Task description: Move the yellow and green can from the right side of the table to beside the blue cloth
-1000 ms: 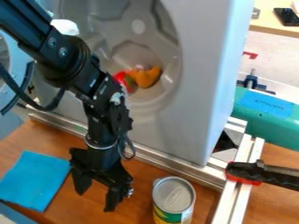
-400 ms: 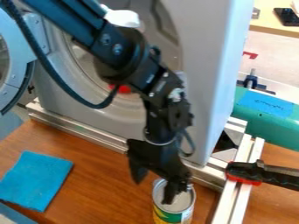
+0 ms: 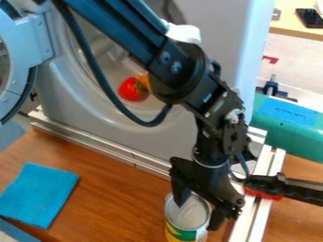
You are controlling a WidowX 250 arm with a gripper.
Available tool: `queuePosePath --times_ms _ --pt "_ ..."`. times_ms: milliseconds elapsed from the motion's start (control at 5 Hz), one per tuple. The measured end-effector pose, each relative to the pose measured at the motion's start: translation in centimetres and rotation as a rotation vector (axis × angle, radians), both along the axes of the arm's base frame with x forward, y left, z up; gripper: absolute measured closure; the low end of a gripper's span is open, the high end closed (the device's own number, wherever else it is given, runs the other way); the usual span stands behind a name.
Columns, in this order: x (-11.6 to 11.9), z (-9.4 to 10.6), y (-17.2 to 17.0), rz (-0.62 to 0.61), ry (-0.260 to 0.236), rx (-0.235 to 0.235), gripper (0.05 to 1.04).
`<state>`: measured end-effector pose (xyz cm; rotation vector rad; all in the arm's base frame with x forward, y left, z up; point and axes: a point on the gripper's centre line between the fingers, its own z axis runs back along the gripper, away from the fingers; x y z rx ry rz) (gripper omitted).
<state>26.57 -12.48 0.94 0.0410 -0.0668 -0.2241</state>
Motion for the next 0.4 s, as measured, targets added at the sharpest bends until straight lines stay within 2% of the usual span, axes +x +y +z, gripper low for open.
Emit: queuePosePath --times_ms 400 --pt "1.17 -1.92 -0.9 0.013 0.058 0.172 0.082"
